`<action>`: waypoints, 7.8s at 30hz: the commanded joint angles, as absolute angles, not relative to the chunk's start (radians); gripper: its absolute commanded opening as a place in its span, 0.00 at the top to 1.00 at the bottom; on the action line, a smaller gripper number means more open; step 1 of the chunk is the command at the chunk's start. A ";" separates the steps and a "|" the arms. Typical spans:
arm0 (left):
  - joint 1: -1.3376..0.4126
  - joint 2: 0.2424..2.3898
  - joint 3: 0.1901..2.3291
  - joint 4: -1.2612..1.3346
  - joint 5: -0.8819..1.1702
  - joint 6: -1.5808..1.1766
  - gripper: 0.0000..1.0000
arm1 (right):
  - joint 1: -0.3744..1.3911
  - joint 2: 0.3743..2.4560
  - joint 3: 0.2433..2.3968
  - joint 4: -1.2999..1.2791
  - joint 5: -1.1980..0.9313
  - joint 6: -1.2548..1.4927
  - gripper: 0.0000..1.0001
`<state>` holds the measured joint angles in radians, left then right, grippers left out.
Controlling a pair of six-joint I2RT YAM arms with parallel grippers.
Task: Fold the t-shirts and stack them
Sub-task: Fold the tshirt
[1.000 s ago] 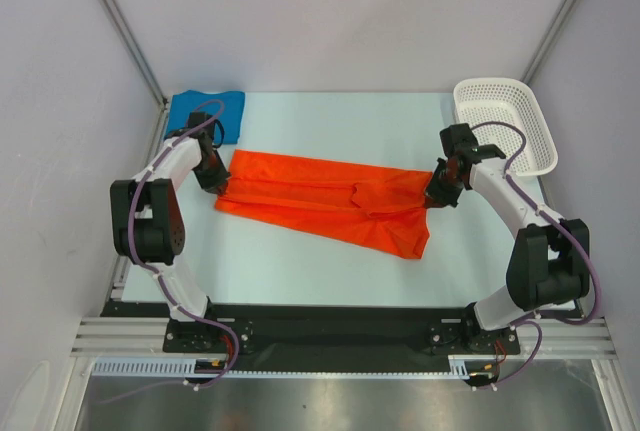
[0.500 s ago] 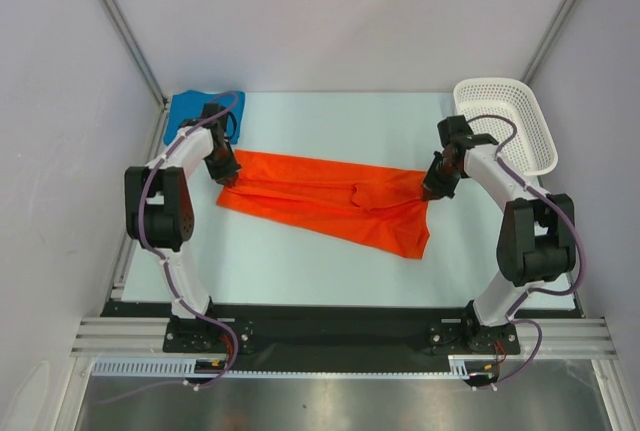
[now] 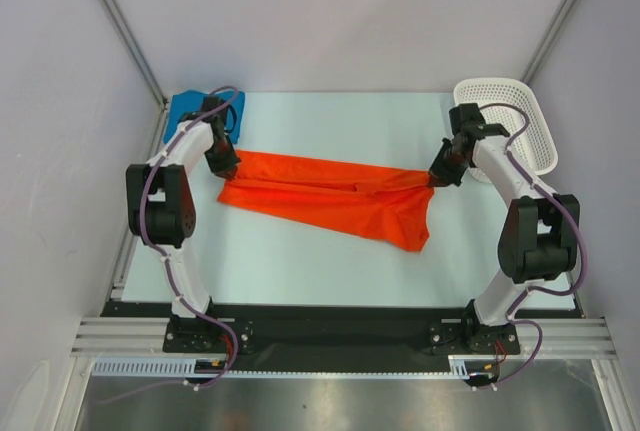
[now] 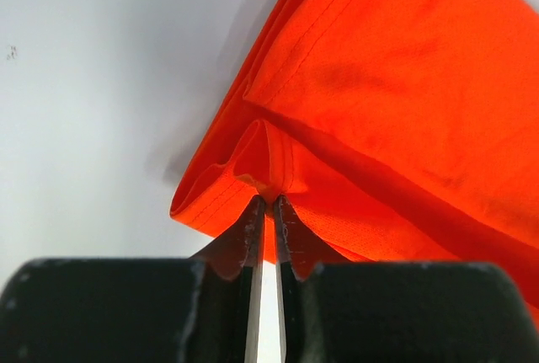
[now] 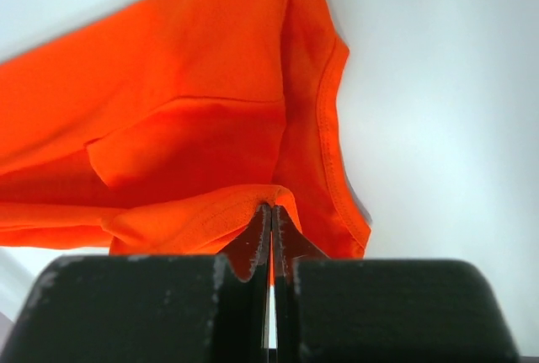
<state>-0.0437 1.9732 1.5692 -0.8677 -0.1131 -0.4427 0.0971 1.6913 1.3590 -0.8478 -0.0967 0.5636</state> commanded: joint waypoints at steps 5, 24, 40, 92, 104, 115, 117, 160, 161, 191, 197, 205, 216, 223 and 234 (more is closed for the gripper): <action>-0.041 2.034 1.689 -0.894 -0.135 -0.425 0.87 | 0.089 1.764 1.442 -0.825 -0.120 0.542 1.00; -0.041 2.082 1.727 -0.910 -0.150 -0.436 0.81 | 0.077 1.871 1.531 -0.824 -0.127 0.505 1.00; -0.041 1.999 1.764 -0.930 -0.251 -0.494 0.36 | 0.051 1.986 1.632 -0.816 -0.170 0.456 1.00; 0.054 1.809 1.250 -0.581 0.106 -0.222 0.54 | 0.018 1.503 0.948 -0.738 -0.376 0.364 0.55; 0.055 1.795 1.218 -0.607 0.115 -0.227 0.68 | 0.018 1.539 0.882 -0.644 -0.451 0.362 0.57; 0.069 1.790 1.206 -0.636 0.055 -0.227 1.00 | 0.008 1.578 0.942 -0.689 -0.437 0.370 1.00; 0.074 1.793 1.206 -0.641 0.041 -0.224 1.00 | 0.008 1.594 0.968 -0.780 -0.428 0.377 1.00; 0.051 1.836 1.384 -0.585 0.354 -0.369 0.63 | 0.106 2.020 1.655 -0.786 -0.239 0.350 0.57; 0.049 1.847 1.382 -0.577 0.365 -0.385 0.65 | 0.107 2.029 1.658 -0.784 -0.245 0.356 0.59; 0.017 1.817 1.465 -0.704 0.166 -0.348 0.43 | 0.118 2.077 1.718 -0.821 -0.160 0.347 0.81; -0.037 1.761 1.468 -0.680 0.161 -0.330 0.42 | 0.132 2.011 1.743 -0.879 -0.103 0.310 0.62; -0.078 1.902 1.578 -0.666 0.227 -0.264 0.45 | 0.169 1.915 1.669 -0.951 -0.176 0.301 0.59; -0.196 2.008 1.677 -0.709 -0.090 -0.180 0.48 | 0.348 1.615 1.313 -0.907 -0.089 0.399 0.60; -0.224 2.118 1.781 -0.762 -0.238 -0.124 0.51 | 0.394 1.629 1.210 -0.859 0.054 0.649 0.68; -0.259 2.214 1.835 -0.819 -0.347 -0.124 0.51 | 0.431 1.770 1.195 -0.703 0.186 0.788 0.67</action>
